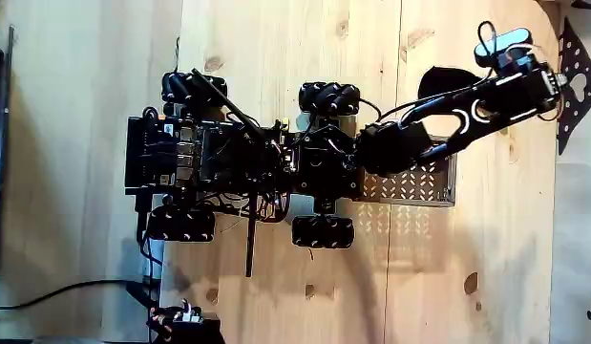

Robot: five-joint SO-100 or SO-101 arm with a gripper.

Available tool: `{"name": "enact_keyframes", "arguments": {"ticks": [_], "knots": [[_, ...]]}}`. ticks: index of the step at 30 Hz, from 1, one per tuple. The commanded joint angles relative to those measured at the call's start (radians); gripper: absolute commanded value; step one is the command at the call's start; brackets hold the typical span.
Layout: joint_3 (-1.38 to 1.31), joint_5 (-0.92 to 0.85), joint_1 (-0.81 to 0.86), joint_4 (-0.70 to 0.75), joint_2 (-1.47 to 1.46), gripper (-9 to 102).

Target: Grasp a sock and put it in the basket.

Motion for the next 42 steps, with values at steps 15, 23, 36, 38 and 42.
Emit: {"name": "enact_keyframes", "arguments": {"ticks": [15, 23, 36, 38, 42], "knots": [[-0.057, -0.281, 0.043, 0.08, -0.051, 29], [-0.109, -0.298, 0.044, -0.044, -0.239, 29], [-0.1, -0.36, 0.06, -0.081, -0.368, 29], [-0.098, -0.383, 0.044, -0.071, -0.391, 29], [-0.098, -0.385, 0.026, -0.126, -0.423, 29]]}}
